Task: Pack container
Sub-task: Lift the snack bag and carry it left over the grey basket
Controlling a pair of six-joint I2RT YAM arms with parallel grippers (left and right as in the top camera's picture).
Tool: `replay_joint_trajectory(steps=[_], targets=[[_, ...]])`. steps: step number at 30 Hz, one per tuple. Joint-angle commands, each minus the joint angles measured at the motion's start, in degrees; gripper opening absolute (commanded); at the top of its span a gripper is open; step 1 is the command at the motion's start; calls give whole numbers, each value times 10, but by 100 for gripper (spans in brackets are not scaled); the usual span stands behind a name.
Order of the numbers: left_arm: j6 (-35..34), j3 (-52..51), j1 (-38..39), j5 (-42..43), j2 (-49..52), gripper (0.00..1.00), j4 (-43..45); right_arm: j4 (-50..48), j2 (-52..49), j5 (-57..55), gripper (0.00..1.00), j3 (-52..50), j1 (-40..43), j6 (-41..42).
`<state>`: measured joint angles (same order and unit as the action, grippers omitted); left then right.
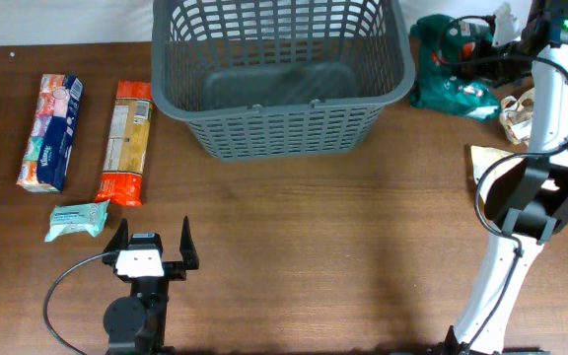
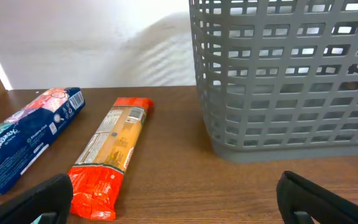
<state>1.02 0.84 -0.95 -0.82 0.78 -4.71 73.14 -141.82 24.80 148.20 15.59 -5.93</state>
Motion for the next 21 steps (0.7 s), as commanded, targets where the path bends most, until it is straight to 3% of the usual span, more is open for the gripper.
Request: replay_joint_trajectory(steps=[1, 13, 21], targets=[[-2, -3, -3, 6, -5, 99, 0, -9, 20, 61, 4, 64, -4, 6], [-2, -3, -3, 6, -5, 99, 0, 41, 24, 59, 3, 320, 19, 65], [-2, -3, -3, 6, -5, 99, 0, 53, 106, 63, 4, 318, -4, 69]])
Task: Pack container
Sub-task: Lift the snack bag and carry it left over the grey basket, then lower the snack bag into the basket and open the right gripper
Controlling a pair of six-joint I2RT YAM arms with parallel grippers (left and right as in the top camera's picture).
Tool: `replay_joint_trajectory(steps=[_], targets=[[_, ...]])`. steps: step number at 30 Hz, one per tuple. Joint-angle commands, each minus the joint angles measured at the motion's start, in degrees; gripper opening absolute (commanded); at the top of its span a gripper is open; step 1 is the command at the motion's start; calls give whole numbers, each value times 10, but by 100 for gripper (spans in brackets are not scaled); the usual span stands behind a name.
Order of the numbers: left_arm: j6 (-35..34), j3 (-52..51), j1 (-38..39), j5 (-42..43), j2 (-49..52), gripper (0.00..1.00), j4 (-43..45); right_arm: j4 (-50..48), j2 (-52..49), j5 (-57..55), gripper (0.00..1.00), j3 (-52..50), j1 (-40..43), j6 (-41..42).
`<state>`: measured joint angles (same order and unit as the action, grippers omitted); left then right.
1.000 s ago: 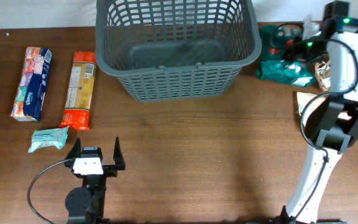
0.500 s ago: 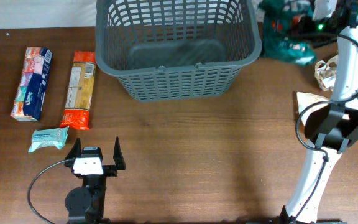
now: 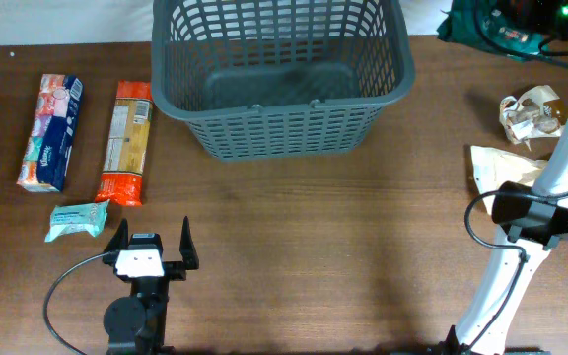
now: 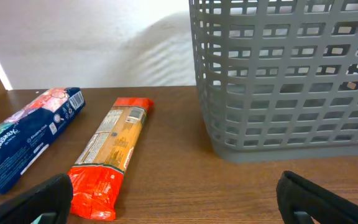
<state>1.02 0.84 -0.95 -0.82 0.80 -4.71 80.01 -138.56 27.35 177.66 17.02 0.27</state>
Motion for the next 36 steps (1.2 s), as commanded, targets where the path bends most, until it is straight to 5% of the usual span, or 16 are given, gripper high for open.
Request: replay_joint_trajectory(steps=[1, 21, 36], targets=[[-2, -3, -3, 6, -5, 99, 0, -15, 82, 38, 4, 23, -25, 6], [-2, -3, -3, 6, -5, 99, 0, -139, 135, 1, 4, 2, -254, 16], [-2, -3, -3, 6, -5, 99, 0, -186, 131, -123, 3, -278, -323, -15]])
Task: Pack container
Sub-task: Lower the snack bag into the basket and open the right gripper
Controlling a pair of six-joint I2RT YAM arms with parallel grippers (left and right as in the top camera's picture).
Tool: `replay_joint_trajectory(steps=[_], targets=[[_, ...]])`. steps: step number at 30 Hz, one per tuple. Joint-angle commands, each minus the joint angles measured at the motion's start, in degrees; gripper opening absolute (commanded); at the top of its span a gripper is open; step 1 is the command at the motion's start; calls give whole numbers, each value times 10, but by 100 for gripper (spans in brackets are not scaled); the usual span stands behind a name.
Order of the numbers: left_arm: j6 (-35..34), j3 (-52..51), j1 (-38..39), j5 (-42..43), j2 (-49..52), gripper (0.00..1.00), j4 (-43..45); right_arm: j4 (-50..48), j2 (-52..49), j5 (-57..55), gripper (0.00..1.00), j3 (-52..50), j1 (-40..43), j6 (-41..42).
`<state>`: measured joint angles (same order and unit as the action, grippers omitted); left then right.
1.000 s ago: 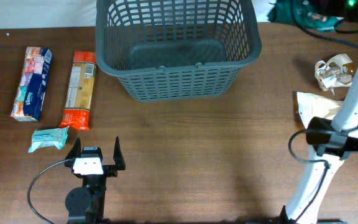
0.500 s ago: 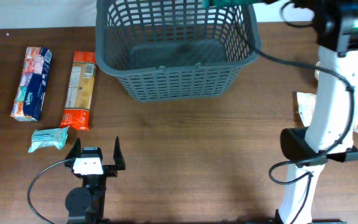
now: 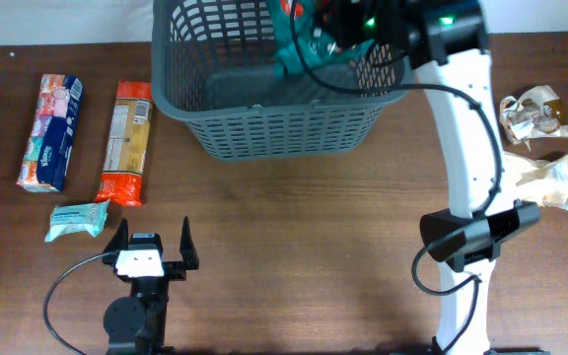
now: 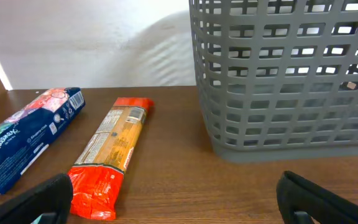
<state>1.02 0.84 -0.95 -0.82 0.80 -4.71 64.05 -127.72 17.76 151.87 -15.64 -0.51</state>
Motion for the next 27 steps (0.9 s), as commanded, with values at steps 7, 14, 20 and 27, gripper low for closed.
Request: replay_joint_trajectory(steps=[7, 14, 20, 27], targets=[[-2, -3, -3, 6, -5, 99, 0, -30, 12, -33, 4, -85, 3, -7], [-2, -3, -3, 6, -5, 99, 0, -23, 12, -33, 4, -116, 3, -7], [-2, -3, -3, 6, -5, 99, -1, -21, 9, -33, 4, -151, 3, -7], [-2, -3, -3, 6, -5, 99, 0, -25, 9, -33, 51, -160, 3, -8]])
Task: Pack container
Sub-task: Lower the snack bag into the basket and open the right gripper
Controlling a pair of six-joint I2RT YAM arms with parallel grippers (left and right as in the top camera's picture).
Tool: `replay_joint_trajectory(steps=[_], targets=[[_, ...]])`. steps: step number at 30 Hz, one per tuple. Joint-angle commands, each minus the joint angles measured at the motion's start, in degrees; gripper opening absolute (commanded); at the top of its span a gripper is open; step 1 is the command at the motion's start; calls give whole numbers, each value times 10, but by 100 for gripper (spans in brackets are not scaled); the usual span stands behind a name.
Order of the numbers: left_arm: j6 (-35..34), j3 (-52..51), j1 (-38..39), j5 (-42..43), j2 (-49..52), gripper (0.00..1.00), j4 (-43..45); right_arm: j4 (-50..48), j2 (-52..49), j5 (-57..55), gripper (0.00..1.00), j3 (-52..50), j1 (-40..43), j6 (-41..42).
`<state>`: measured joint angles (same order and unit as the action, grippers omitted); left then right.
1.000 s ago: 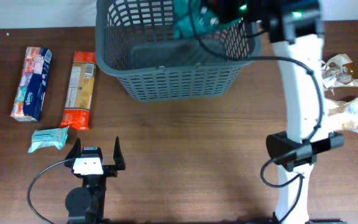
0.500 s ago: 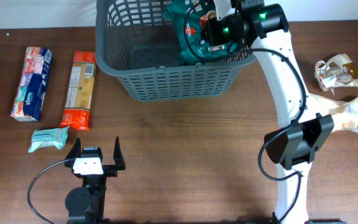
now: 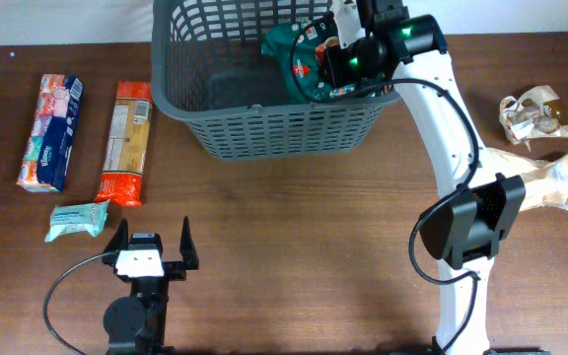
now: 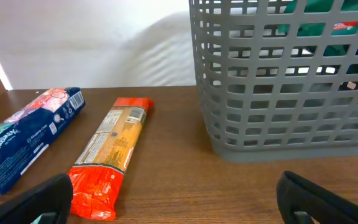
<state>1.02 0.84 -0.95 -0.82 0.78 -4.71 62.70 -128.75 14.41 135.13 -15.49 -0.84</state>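
Note:
The grey mesh basket (image 3: 264, 128) stands at the back middle of the table. My right gripper (image 3: 333, 57) reaches over its right rim and is shut on a green bag (image 3: 299, 47), which hangs tilted inside the basket's right half. Through the mesh, the left wrist view shows the green bag (image 4: 328, 18) high up near the rim of the basket (image 4: 278, 93). My left gripper (image 3: 152, 243) rests open near the front left, nothing between its fingers (image 4: 42, 196).
Left of the basket lie a blue tissue box (image 3: 50, 132), an orange-red pasta packet (image 3: 126, 141) and a small teal tissue pack (image 3: 77, 220). At the right edge sit a crumpled paper wrapper (image 3: 531, 110) and a tan pouch (image 3: 550, 182).
My right gripper and the green bag have come lower and slightly to the right, from above the basket's back rim down into its right half. The left arm is unchanged.
The right gripper was at the green bag on the table's far right corner. Then it held the bag lifted at the top right edge. Later it carried the bag over the basket's back rim, and now the bag hangs inside the basket. The left gripper stayed open.

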Motion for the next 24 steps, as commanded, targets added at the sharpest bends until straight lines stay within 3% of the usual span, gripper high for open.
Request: replay_joint_trajectory(steps=[1, 3, 7, 15, 24], targets=[[-2, -3, -3, 6, -5, 99, 0, -12, 19, 1, 57, 8, 2, -5], [-2, -3, -3, 6, -5, 99, 0, -15, 19, 1, 72, 8, 2, -9], [-2, -3, -3, 6, -5, 99, 0, -18, 19, 1, 79, 8, 2, -17], [-2, -3, -3, 6, -5, 99, 0, -38, 20, 0, 86, 35, 3, -17], [-2, -3, -3, 6, -5, 99, 0, -7, 21, -55, 88, 276, 46, -17]])
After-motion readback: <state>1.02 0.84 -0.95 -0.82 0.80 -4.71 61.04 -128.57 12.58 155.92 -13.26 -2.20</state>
